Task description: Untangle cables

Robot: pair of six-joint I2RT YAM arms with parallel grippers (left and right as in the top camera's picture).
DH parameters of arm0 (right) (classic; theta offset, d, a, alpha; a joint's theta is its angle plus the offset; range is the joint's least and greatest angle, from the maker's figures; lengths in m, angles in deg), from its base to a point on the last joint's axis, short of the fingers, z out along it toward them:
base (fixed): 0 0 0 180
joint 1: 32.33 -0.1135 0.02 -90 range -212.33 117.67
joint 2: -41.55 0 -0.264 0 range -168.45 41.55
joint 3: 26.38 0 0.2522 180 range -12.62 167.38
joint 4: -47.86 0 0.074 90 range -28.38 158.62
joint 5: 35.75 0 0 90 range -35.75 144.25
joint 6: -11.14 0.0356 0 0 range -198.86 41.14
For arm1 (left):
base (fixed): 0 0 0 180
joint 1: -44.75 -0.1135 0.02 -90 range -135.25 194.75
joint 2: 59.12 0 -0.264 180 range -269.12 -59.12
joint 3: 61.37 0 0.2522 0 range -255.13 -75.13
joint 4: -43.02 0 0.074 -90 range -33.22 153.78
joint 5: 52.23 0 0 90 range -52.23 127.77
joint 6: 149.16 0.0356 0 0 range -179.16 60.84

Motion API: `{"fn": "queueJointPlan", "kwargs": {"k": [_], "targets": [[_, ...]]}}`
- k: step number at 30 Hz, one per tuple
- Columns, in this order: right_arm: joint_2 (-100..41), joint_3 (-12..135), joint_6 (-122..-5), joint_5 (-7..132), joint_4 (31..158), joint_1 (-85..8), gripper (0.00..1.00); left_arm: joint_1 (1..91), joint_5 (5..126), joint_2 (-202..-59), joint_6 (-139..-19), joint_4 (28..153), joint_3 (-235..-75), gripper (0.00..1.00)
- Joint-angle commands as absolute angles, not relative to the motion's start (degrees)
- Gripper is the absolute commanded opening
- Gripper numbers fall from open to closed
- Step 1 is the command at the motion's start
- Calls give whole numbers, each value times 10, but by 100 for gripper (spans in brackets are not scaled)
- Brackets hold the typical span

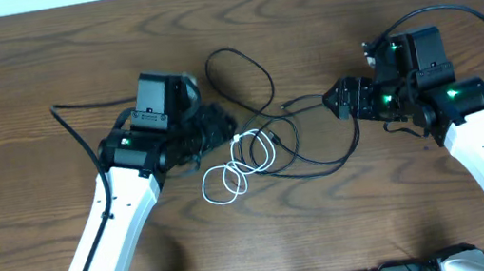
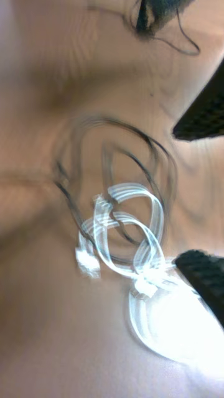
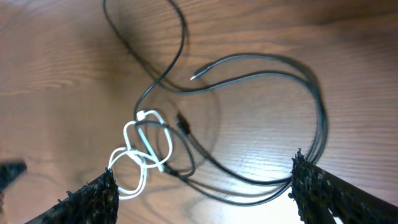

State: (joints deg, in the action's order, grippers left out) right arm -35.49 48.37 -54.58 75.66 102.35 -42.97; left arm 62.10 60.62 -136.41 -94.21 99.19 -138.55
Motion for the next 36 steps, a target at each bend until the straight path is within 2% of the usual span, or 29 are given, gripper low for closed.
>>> {"fn": "queueJointPlan", "kwargs": {"k": [1,4,9,16,24,32,36], "targets": [[-356,484,-558,724,1025,-433,87,619,542,-1362,-1097,1055,-1388,67],[-356,484,-558,724,1023,-433,87,629,565,-1362,-1242,1015,-1384,74],[-356,484,-558,716,1024,-433,88,650,561,-1377,-1326,929,-1379,74],[-356,484,-558,700,1029,-433,88,664,546,-1463,-1426,929,-1378,73],[-356,484,-558,691,1041,-433,88,671,518,-1534,-1633,910,-1378,65],[-356,484,-558,691,1043,-433,88,693,486,-1573,-1679,884,-1378,56],[-356,484,-558,691,1044,-433,88,697,486,-1594,-1700,883,-1378,43]]}}
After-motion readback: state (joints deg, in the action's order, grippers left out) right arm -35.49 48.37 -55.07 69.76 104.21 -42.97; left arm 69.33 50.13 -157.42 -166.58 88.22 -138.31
